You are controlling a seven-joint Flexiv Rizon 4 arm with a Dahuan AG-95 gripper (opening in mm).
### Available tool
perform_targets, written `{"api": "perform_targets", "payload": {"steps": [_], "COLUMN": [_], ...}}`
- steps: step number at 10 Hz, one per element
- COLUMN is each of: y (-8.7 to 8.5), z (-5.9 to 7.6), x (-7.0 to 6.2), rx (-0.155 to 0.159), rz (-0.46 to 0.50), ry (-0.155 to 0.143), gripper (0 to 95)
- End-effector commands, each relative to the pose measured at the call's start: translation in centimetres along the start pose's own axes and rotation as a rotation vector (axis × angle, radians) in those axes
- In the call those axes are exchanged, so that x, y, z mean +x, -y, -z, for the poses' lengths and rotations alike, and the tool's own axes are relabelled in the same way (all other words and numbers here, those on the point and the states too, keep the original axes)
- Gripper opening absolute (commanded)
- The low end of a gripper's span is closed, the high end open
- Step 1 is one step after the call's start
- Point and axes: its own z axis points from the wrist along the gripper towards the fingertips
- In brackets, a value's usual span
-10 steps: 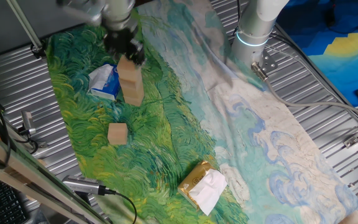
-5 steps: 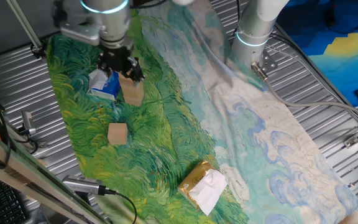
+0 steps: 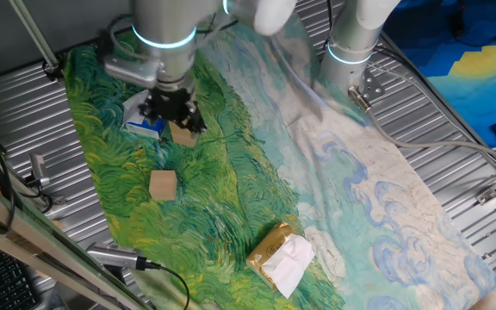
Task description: Stack the blocks in a vertical line of five
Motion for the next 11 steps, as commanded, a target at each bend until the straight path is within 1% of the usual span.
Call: {"api": "perform_targets", "payload": {"steps": [1, 2, 3, 5, 6, 7, 8, 9, 10, 11], "y": [-0.35, -0.35, -0.35, -0.35, -0.35, -0.35, -0.35, -0.35, -0.35, -0.35], "z": [-0.64, -0.52, -0.52, -0.52, -0.52, -0.52, -0.52, -0.52, -0.52, -0.52], "x": [-0.48, -0.47, -0.47, -0.47, -0.47, -0.47, -0.47, -0.47, -0.47, -0.47], "rx": [0.014, 0.013, 0.013, 0.002, -0.011, -0.012, -0.008, -0.016, -0.009, -0.009], "rz": [-0.018, -0.026, -0.043, -0.098, -0.113, -0.125, -0.124, -0.116, -0.105, -0.107], "ry": [-0.055, -0.065, -0.087, -0.094, -0.095, -0.09, -0.08, -0.061, -0.068, -0.08], "gripper": [76.0, 76.0, 57.0, 57.0, 57.0, 57.0, 57.0, 57.0, 57.0, 57.0]}}
